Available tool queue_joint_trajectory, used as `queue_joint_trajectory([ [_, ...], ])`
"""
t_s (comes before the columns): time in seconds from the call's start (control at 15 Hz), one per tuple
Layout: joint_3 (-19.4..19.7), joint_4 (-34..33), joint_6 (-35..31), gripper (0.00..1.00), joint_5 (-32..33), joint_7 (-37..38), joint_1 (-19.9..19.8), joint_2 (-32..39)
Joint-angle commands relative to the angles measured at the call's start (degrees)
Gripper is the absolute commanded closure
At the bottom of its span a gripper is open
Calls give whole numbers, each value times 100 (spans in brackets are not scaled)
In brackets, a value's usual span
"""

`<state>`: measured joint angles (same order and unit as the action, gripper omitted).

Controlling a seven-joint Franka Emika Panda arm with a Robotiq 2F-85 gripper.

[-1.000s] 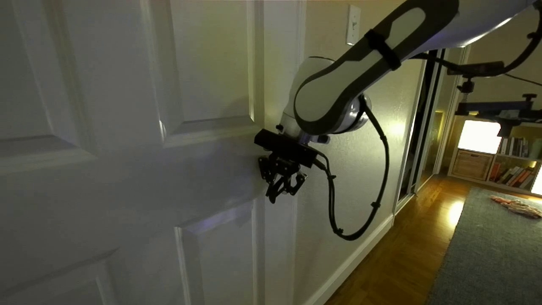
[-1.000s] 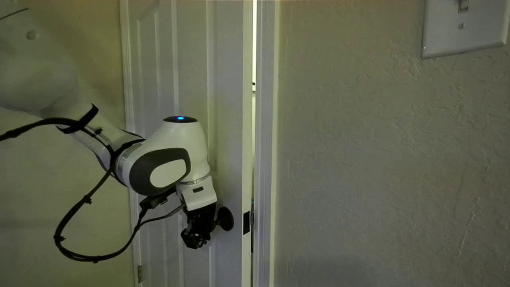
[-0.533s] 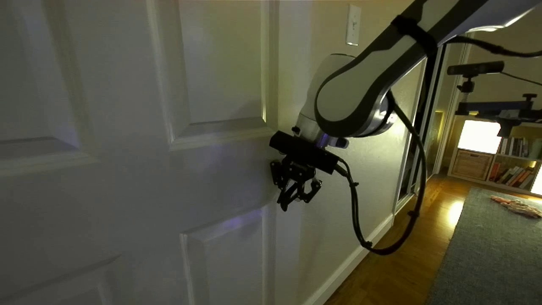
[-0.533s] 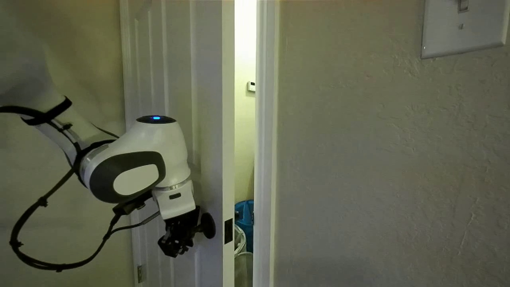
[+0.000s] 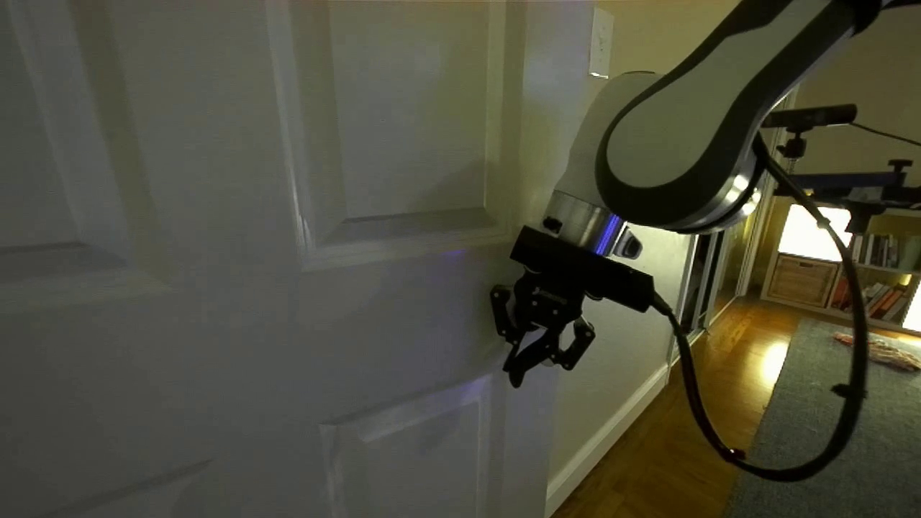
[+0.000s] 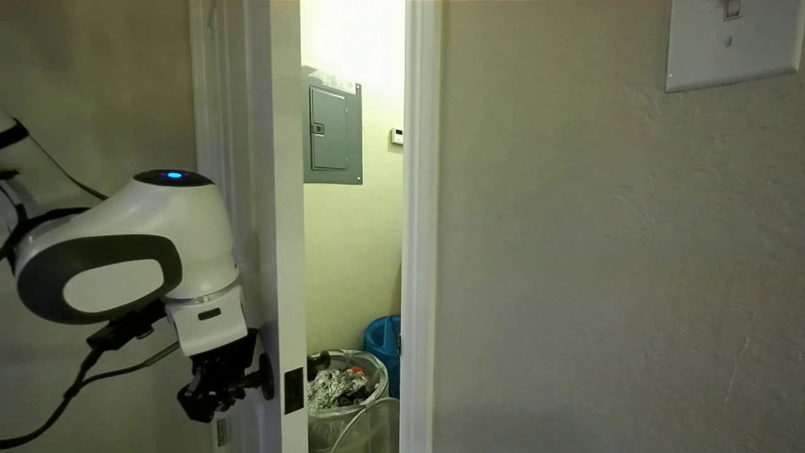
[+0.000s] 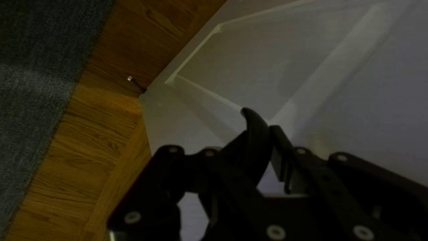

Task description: Open the door

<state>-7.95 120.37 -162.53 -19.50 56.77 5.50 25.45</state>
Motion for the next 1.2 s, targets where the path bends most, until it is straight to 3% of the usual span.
queue_joint_trajectory([
  [0.0,-172,1233,383,56,-216,-533,-60,-1202],
  [0.33,-559,1808,710,26,-535,-1276,-114,-1965],
  [0.6,-368,2027,2074,2,-277,-1801,68,-2967],
  [0.93,24,1941,4474,0,504,-2382,-82,-4175],
  [1.13,143,1893,5460,0,962,-2559,-252,-4718],
])
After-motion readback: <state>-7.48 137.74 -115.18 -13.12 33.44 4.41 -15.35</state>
